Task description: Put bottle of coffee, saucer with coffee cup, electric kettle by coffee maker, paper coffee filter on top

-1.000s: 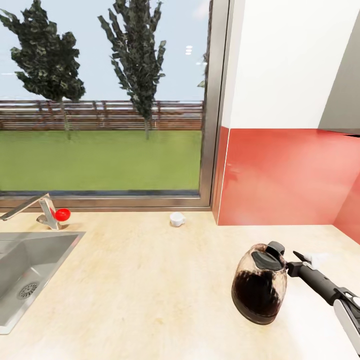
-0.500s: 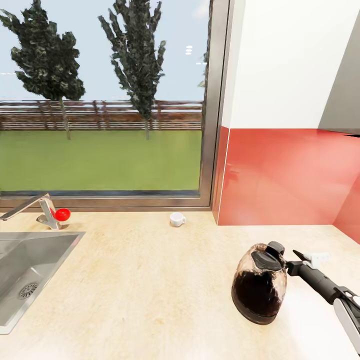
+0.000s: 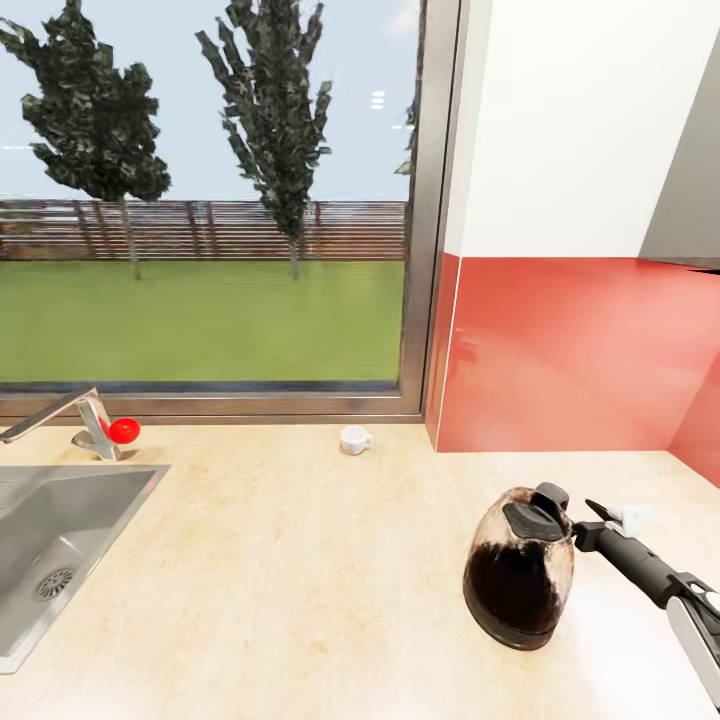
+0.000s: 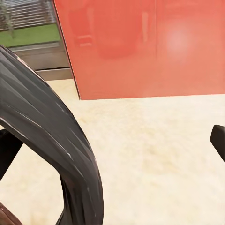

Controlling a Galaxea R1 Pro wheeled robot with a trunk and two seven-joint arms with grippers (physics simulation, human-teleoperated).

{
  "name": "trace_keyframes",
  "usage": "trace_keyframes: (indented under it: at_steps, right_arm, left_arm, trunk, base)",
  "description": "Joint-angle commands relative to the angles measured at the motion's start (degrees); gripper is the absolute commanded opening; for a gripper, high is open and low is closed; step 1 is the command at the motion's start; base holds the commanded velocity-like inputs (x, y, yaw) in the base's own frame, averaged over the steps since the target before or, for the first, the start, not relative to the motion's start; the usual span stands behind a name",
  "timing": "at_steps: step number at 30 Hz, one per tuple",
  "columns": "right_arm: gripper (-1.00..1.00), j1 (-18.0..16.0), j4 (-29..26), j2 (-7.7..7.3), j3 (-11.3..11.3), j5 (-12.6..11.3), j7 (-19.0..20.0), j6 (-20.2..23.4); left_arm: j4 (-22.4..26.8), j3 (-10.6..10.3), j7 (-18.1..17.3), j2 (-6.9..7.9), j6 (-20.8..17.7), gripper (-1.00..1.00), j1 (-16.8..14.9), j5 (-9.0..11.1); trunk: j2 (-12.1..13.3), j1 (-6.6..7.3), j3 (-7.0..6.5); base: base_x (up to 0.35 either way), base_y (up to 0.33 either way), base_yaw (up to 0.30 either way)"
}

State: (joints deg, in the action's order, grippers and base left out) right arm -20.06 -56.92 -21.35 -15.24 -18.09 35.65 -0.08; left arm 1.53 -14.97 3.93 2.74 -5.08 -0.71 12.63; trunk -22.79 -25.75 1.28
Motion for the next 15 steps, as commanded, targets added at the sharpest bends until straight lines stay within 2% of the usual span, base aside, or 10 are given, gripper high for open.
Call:
trace_keyframes:
  at_steps: [1, 6, 15]
  right_arm:
    - [1.00, -0.1, 0.1, -0.01, -0.1, -0.4, 0.3, 0.0]
    - [1.00, -0.1, 0.1, -0.01, -0.1, -0.4, 0.3, 0.0]
    - [1.00, -0.1, 0.1, -0.01, -0.1, -0.4, 0.3, 0.0]
  left_arm:
    - [0.2, -0.5, 0.2, 0.03, -0.4, 1.00, 0.0, 0.6]
    - [0.2, -0.4, 0.2, 0.08, -0.4, 1.00, 0.0, 0.6]
    - [0.2, -0.4, 0.2, 0.08, -0.4, 1.00, 0.0, 0.6]
  trunk:
    - [-0.1, -0.03, 0.13]
    - [-0.1, -0.03, 0.13]
    - [-0.1, -0.03, 0.13]
  base:
    - [0.000, 0.000, 0.000]
    - [0.076, 0.000, 0.000]
    - [0.003, 0.000, 0.000]
